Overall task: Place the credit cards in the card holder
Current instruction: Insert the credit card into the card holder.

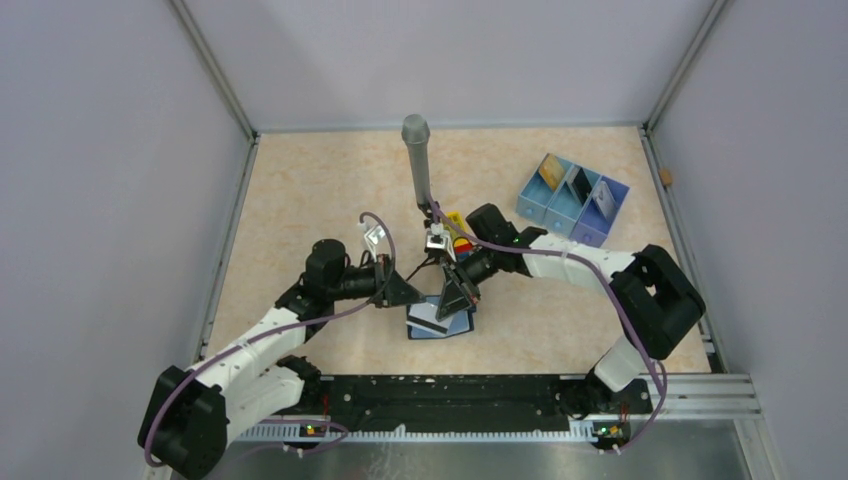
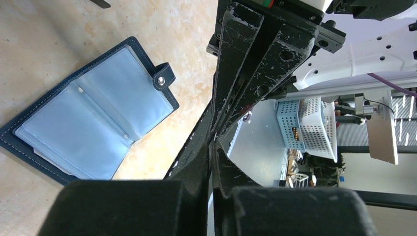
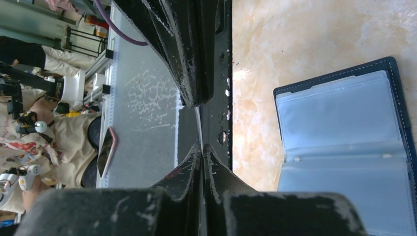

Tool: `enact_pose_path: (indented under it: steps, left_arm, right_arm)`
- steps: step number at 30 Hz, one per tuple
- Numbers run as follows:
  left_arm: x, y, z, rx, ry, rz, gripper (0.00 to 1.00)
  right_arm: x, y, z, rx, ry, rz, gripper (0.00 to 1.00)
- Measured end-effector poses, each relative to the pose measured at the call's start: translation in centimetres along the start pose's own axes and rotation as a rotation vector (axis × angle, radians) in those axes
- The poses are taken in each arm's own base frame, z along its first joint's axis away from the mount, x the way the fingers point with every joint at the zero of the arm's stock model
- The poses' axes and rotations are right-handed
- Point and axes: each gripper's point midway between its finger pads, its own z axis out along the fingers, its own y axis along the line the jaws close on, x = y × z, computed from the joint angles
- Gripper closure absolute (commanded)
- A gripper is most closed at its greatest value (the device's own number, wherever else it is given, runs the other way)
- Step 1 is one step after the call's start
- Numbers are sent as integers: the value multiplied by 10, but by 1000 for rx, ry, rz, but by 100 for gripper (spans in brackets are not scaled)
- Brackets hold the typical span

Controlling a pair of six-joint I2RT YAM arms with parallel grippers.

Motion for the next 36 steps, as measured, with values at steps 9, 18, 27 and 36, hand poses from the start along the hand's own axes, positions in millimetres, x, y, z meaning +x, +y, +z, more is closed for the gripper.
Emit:
enact_pose_path:
  steps: [9, 18, 27, 36]
  left_arm:
    - [-10, -2, -5, -11, -61, 20, 12]
    - [-34, -14, -26, -33, -290, 130, 4]
    - [-45, -41, -34, 118, -410, 148, 30]
    - [-51, -70, -42, 239, -451, 170, 48]
  right_arm:
    - [4, -1, -1, 47, -46, 35, 100]
    - [-34, 13, -29, 235, -409, -12, 100]
    - [-88, 50, -41, 203, -744, -78, 100]
    - [-108, 72, -42, 90, -854, -97, 100]
